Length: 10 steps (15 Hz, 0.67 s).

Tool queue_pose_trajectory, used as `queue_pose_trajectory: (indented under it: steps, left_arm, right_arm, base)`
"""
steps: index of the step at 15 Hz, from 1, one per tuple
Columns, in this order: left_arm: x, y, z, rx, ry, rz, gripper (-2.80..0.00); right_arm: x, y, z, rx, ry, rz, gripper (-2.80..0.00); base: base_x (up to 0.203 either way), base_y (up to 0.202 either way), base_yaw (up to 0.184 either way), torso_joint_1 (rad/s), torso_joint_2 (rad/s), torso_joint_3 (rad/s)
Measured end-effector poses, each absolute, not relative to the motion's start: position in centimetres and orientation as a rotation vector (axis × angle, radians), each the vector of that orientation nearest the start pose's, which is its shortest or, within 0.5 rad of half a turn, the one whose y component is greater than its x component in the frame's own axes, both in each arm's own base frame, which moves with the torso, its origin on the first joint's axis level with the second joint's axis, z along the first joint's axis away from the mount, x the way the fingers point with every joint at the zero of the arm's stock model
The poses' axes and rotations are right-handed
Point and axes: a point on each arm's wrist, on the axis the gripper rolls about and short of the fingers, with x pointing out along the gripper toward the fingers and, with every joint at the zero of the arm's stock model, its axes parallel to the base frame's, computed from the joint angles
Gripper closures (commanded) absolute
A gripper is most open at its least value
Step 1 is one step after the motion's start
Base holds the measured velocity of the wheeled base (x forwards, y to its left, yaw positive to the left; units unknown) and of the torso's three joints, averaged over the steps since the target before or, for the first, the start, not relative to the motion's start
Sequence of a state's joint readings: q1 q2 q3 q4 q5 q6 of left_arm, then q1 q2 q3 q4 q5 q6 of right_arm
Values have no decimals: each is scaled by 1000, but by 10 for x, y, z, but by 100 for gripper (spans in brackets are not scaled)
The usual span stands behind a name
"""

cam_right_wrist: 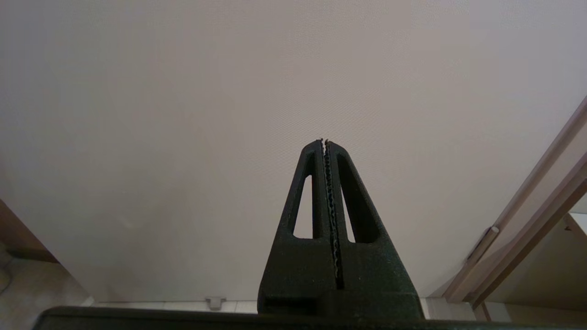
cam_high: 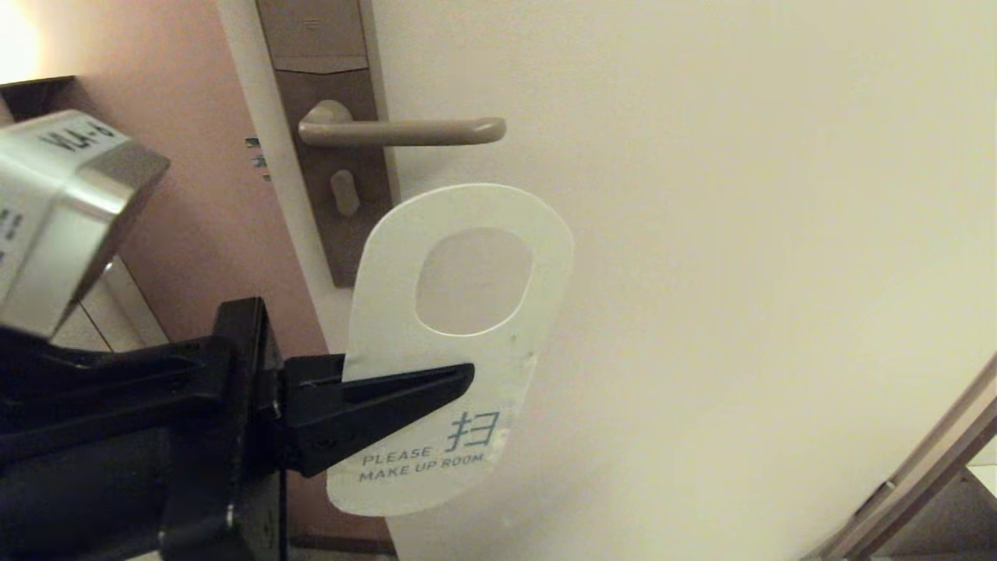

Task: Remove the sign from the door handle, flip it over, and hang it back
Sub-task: Hand it to the other hand

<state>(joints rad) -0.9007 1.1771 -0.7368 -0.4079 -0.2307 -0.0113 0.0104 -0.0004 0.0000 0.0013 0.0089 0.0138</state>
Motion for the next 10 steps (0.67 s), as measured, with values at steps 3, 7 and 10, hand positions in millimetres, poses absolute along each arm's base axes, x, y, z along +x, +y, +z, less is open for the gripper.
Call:
queue_pose_trajectory:
  steps: [3,7,10]
  left_arm:
    - [107,-134,270,-49,53,-1198,0]
    - [113,-129,267,-111,111,-1239,0]
    - [118,-133,264,-167,164,-1232,0]
  right_arm:
    - [-23,0,75,14,1,20,0]
    - [-23,0,75,14,1,19,0]
    - [-23,0,75,12,1,19,0]
  base:
    - [0,0,0,0,0,0]
    - [0,0,0,0,0,0]
    - [0,0,0,0,0,0]
